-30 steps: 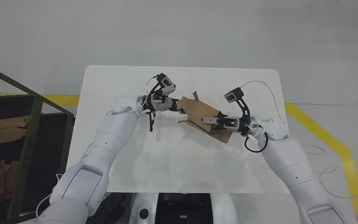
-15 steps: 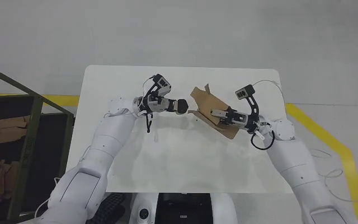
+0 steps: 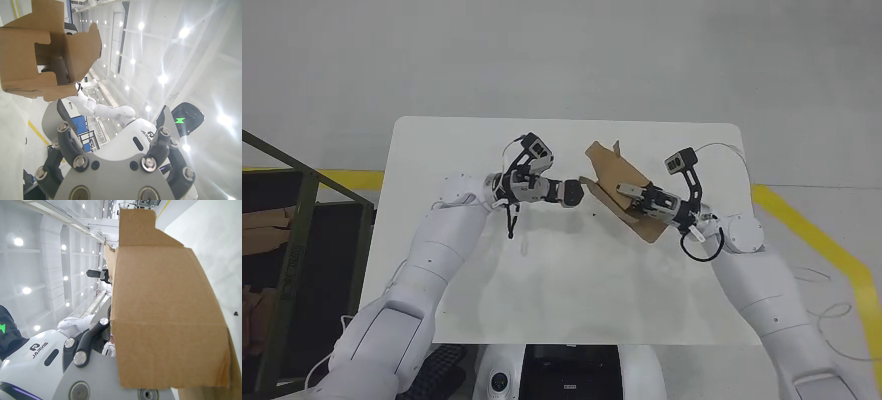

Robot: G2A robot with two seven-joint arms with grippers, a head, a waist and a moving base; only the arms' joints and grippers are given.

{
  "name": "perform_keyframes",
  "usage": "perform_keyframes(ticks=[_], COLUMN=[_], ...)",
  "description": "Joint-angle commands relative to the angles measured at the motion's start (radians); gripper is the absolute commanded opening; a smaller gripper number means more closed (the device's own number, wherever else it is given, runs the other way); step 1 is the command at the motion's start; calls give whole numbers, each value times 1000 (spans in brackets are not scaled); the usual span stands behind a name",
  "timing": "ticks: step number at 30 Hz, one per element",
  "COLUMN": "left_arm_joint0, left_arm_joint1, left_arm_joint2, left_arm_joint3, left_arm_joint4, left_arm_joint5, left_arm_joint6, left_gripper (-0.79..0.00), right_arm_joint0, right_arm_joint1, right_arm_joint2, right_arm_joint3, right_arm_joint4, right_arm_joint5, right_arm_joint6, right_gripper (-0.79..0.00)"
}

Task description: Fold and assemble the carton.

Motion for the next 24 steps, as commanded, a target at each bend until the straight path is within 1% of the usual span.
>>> perform_keyframes(ticks=[1, 6, 13, 24], left_arm_joint0=[-4, -12, -11, -17], left_arm_joint1=[-1, 1, 0, -4], left_arm_joint2=[1, -3, 2, 25], left_arm_joint3=[4, 19, 16, 14], left_arm_joint4=[0, 4, 4, 1], left_arm_joint5=[-2, -5, -3, -2], left_arm_joint6=[0, 2, 0, 0], left_gripper=[0, 0, 0, 0], right_arm_joint0=[-2, -5, -9, -7], right_arm_joint1=[-2, -3, -3, -8], right_arm_joint2=[-4, -11, -16, -24], right_arm_joint3=[-6, -23, -39, -42], right_arm_joint4=[-2, -2, -1, -4], right_arm_joint5=[3, 2, 10, 16], right_arm_joint6=[0, 38, 89, 96], right_gripper=[-785, -785, -785, -785])
